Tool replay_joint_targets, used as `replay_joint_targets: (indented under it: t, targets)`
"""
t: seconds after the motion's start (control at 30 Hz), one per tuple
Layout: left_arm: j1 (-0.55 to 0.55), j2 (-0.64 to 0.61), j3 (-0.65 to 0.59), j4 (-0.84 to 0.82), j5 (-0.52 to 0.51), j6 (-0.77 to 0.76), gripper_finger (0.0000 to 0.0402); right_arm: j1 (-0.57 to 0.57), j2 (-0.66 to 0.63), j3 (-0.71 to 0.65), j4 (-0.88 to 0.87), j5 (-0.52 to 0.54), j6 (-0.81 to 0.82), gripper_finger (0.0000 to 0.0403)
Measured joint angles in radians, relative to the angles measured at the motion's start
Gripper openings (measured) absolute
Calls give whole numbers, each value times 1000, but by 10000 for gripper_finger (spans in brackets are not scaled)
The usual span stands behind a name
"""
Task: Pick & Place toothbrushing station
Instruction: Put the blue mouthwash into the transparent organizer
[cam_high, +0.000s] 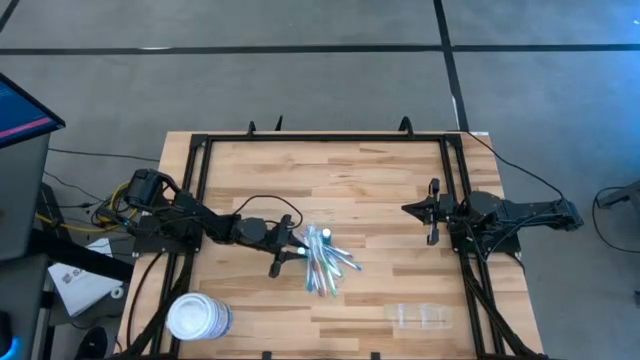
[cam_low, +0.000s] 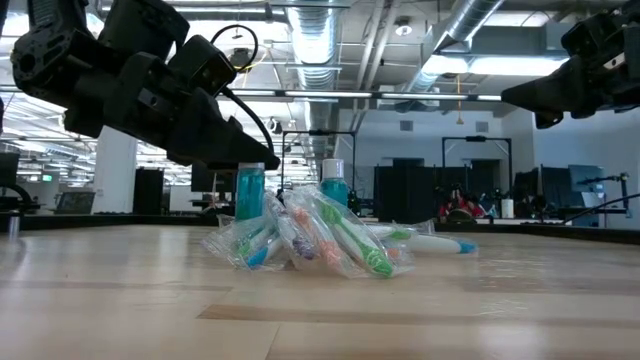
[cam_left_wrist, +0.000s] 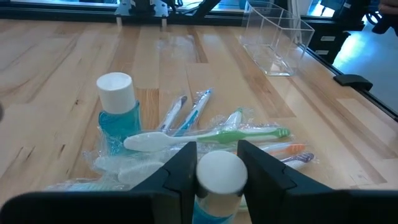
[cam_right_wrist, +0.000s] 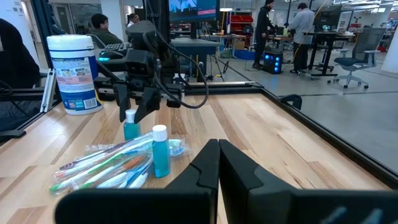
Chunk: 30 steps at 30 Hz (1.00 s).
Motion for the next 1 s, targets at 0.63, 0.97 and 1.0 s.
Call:
replay_joint_targets:
  t: [0.63, 0.97, 1.0]
  targets:
    - [2, 0, 0, 0, -72, -1, 90, 0, 0, 0, 0, 0, 36, 0]
    - [7, -158, 0, -104, -120, -32, 90, 0, 0, 0, 0, 0, 35, 0]
    - [7, -177, 0, -114, -128, -46, 90, 0, 0, 0, 0, 0, 35, 0]
